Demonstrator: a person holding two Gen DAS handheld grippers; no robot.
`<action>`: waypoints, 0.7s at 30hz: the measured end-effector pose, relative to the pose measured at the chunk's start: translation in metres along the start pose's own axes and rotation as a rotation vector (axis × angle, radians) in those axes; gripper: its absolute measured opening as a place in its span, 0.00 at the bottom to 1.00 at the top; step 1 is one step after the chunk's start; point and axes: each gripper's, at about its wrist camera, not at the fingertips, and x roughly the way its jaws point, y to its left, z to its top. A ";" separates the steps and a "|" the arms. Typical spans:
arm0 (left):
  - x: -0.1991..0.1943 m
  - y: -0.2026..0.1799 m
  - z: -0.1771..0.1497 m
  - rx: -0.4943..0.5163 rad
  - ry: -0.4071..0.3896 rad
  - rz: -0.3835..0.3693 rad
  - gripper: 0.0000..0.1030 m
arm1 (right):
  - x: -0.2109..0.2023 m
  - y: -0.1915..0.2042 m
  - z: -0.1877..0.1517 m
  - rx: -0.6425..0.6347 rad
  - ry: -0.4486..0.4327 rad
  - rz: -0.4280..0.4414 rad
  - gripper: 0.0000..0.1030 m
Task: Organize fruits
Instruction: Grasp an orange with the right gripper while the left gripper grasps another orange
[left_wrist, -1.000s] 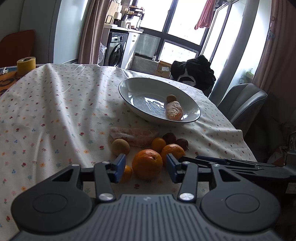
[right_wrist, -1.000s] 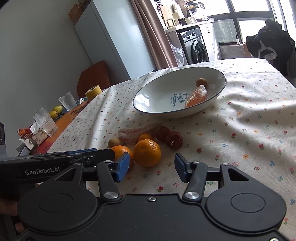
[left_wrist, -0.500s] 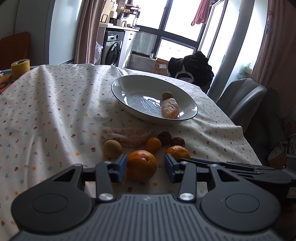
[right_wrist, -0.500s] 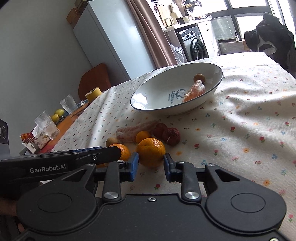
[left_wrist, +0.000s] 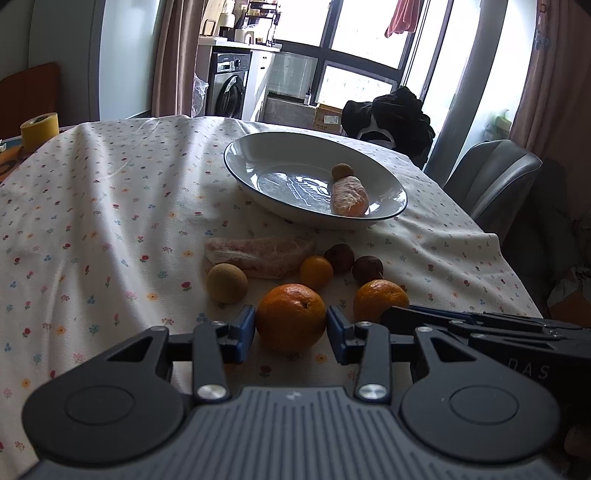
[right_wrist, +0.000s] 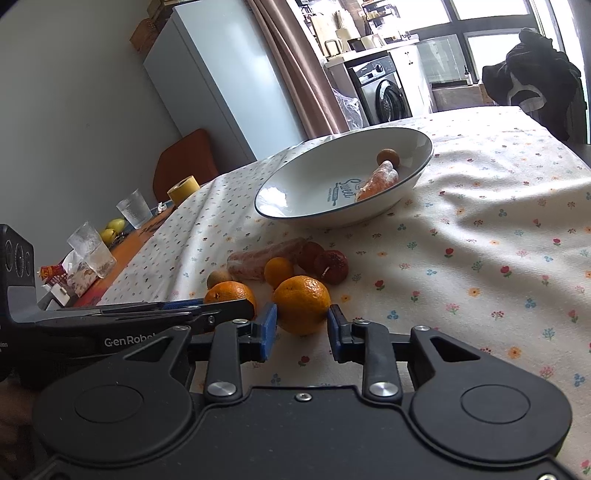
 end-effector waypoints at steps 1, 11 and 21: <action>0.000 0.001 0.000 -0.004 0.001 -0.002 0.39 | 0.001 0.000 0.001 0.002 0.000 0.004 0.32; -0.017 0.008 0.007 -0.027 -0.040 0.004 0.39 | 0.009 0.008 0.005 -0.033 0.000 -0.005 0.31; -0.037 0.010 0.015 -0.036 -0.086 0.012 0.39 | -0.005 0.017 0.015 -0.046 -0.040 -0.005 0.05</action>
